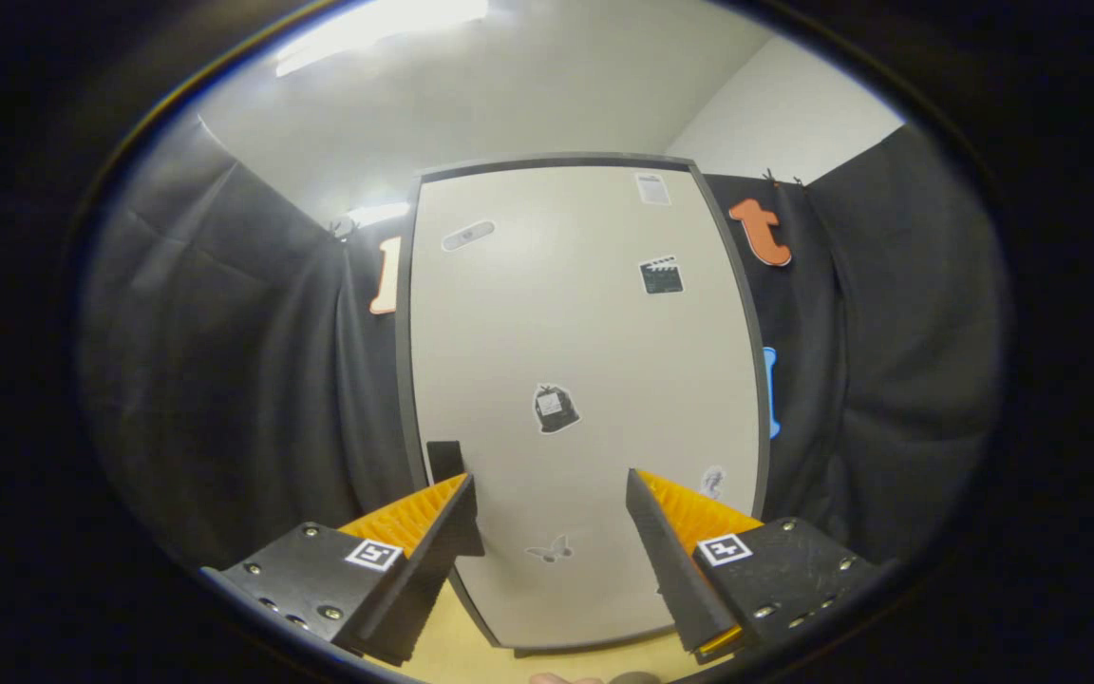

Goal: Open the shoe cabinet door, grab the shoes and put them into the shoe cabinet, then close the shoe cabinet door.

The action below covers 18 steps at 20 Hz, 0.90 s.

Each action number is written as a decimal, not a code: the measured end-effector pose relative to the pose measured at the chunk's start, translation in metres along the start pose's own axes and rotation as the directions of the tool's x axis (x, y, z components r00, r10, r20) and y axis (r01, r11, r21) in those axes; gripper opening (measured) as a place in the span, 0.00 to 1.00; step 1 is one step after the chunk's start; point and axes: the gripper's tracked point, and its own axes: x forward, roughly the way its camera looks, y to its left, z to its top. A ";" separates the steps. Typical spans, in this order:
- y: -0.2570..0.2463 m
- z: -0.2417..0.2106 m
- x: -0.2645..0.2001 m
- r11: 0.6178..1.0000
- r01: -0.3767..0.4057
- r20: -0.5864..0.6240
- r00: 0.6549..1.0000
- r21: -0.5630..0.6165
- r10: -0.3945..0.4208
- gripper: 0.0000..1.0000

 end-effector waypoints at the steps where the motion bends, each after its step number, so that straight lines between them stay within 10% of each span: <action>1: 0.004 -0.002 0.001 1.000 -0.002 -0.002 1.000 -0.003 0.002 0.97; 18: 0.078 -0.052 0.071 0.997 -0.078 -0.084 0.993 0.014 0.079 0.97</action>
